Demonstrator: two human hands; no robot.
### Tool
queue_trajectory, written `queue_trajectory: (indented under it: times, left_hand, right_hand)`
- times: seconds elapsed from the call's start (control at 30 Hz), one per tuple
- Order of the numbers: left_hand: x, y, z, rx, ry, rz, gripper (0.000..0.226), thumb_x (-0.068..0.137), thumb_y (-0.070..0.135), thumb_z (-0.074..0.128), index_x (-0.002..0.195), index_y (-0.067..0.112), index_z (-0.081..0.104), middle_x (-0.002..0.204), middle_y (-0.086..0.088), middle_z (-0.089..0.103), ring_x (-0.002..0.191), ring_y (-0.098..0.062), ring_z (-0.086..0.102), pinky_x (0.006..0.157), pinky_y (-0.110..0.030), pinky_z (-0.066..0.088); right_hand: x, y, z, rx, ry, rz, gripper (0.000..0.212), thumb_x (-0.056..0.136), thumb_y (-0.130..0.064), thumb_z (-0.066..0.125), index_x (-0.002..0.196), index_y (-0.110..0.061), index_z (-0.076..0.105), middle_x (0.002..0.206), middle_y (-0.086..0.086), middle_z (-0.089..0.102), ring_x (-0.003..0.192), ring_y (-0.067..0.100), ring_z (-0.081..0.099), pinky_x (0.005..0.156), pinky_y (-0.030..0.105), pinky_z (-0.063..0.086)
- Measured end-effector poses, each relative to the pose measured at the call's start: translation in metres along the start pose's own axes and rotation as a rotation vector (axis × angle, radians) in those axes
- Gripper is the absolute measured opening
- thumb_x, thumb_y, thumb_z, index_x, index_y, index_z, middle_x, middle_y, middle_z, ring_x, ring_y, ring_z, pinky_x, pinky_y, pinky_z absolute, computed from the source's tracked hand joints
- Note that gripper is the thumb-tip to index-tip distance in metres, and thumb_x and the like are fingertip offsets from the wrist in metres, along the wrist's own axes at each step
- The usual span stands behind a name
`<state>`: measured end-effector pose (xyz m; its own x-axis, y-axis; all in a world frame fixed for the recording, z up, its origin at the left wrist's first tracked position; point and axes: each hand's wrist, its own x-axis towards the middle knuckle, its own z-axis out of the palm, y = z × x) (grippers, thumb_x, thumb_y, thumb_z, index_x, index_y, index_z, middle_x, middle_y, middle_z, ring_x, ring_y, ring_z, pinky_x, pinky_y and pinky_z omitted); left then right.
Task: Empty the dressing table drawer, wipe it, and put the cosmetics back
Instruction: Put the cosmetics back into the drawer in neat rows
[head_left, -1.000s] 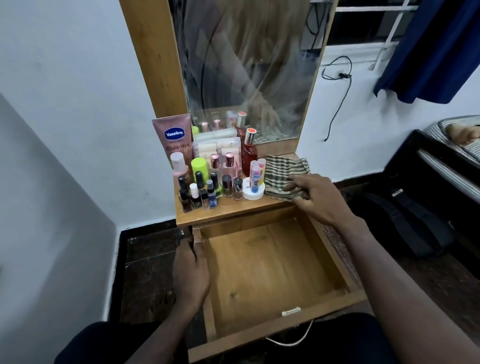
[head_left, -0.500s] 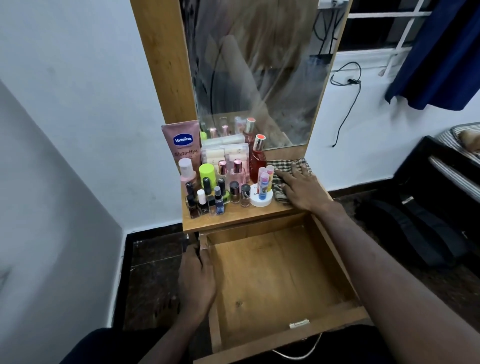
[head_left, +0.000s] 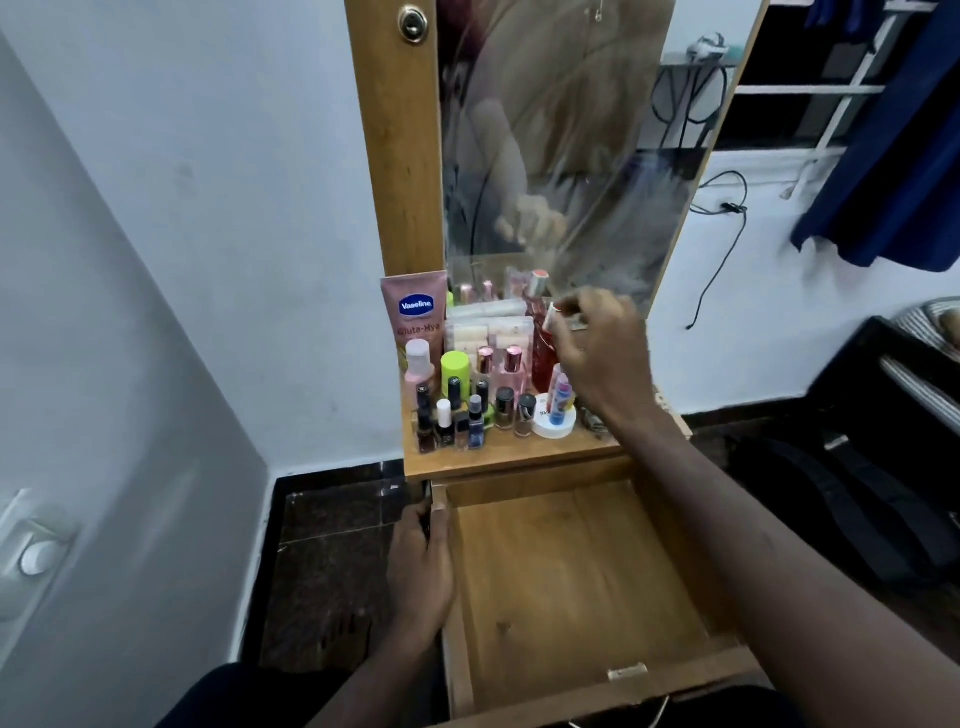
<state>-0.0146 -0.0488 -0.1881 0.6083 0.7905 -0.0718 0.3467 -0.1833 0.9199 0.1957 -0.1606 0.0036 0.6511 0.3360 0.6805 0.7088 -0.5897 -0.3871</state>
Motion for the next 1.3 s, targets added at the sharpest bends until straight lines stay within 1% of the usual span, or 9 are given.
queue_trajectory:
  times: [0.1, 0.27, 0.4, 0.57, 0.73, 0.83, 1.0, 1.17, 1.3]
  left_hand:
    - [0.009, -0.001, -0.011, -0.081, -0.007, -0.042, 0.039, 0.112, 0.044, 0.041, 0.095, 0.02, 0.067, 0.091, -0.003, 0.071, 0.088, -0.02, 0.067, 0.081, -0.042, 0.052]
    - [0.023, 0.005, -0.028, -0.09, 0.102, -0.009, 0.025, 0.111, 0.035, 0.047, 0.093, 0.026, 0.063, 0.086, -0.003, 0.068, 0.082, -0.019, 0.064, 0.069, -0.033, 0.046]
    - [0.031, 0.006, -0.031, -0.077, 0.109, 0.004, 0.021, 0.111, 0.034, 0.048, 0.097, 0.029, 0.062, 0.088, 0.001, 0.068, 0.081, -0.013, 0.062, 0.064, -0.026, 0.04]
    - [0.035, 0.006, -0.032, -0.095, 0.092, 0.022, 0.018, 0.111, 0.037, 0.047, 0.1, 0.034, 0.06, 0.093, 0.003, 0.068, 0.085, -0.012, 0.064, 0.066, -0.029, 0.044]
    - [0.034, 0.005, -0.033, -0.104, 0.087, 0.017, 0.017, 0.112, 0.037, 0.047, 0.105, 0.031, 0.061, 0.095, 0.006, 0.068, 0.087, -0.009, 0.064, 0.067, -0.027, 0.045]
    - [0.033, 0.005, -0.035, -0.096, 0.097, 0.017, 0.017, 0.112, 0.036, 0.046, 0.107, 0.031, 0.062, 0.097, 0.008, 0.068, 0.089, -0.007, 0.064, 0.068, -0.026, 0.046]
    - [0.028, -0.001, -0.043, -0.152, 0.189, 0.043, 0.027, 0.113, 0.032, 0.042, 0.112, 0.025, 0.068, 0.105, 0.006, 0.07, 0.096, -0.009, 0.066, 0.073, -0.026, 0.048]
    - [0.01, 0.007, -0.061, -0.122, 0.23, 0.205, 0.02, 0.11, 0.031, 0.052, 0.11, 0.02, 0.068, 0.1, 0.004, 0.068, 0.089, -0.006, 0.063, 0.07, -0.024, 0.046]
    - [-0.009, 0.019, -0.07, -0.088, 0.099, 0.409, 0.032, 0.105, 0.049, 0.049, 0.11, 0.024, 0.068, 0.101, 0.01, 0.07, 0.091, -0.005, 0.066, 0.074, -0.021, 0.051]
  right_hand:
    - [0.024, -0.042, 0.019, 0.117, -0.122, -0.134, 0.027, 0.097, -0.034, 0.068, 0.12, -0.021, 0.07, 0.108, -0.002, 0.072, 0.1, 0.015, 0.058, 0.087, 0.037, 0.05]
    - [0.047, -0.07, 0.05, 0.092, -0.221, -0.194, 0.043, 0.095, -0.037, 0.071, 0.137, -0.028, 0.061, 0.106, 0.0, 0.068, 0.099, 0.019, 0.06, 0.087, 0.044, 0.054]
    - [0.049, -0.078, 0.062, 0.078, -0.244, -0.2, 0.041, 0.095, -0.031, 0.073, 0.134, -0.022, 0.062, 0.108, 0.0, 0.068, 0.101, 0.016, 0.06, 0.093, 0.044, 0.055]
    - [0.054, -0.087, 0.067, 0.148, -0.204, -0.135, 0.019, 0.097, -0.016, 0.07, 0.114, -0.014, 0.063, 0.094, 0.002, 0.072, 0.085, 0.016, 0.067, 0.08, 0.04, 0.061]
    - [0.06, -0.093, 0.068, 0.254, -0.233, -0.089, 0.01, 0.1, -0.013, 0.066, 0.109, -0.012, 0.063, 0.092, -0.004, 0.066, 0.082, 0.008, 0.065, 0.076, 0.028, 0.062]
    - [0.064, -0.098, 0.059, 0.315, -0.217, -0.113, 0.008, 0.103, -0.014, 0.064, 0.11, -0.01, 0.063, 0.088, -0.011, 0.063, 0.077, -0.001, 0.063, 0.07, 0.014, 0.057]
    - [0.084, -0.115, 0.013, 0.361, -0.057, -0.185, 0.012, 0.101, -0.014, 0.067, 0.11, -0.006, 0.065, 0.092, -0.01, 0.069, 0.078, -0.008, 0.064, 0.076, 0.01, 0.056]
    - [0.087, -0.126, -0.053, 0.437, 0.036, -0.157, 0.008, 0.101, -0.02, 0.066, 0.105, -0.013, 0.066, 0.087, -0.007, 0.072, 0.081, 0.006, 0.07, 0.074, 0.027, 0.062]
    - [0.051, -0.116, -0.083, 0.514, -0.131, 0.06, 0.008, 0.102, -0.025, 0.067, 0.105, -0.018, 0.064, 0.087, 0.0, 0.074, 0.076, 0.014, 0.075, 0.065, 0.038, 0.065]
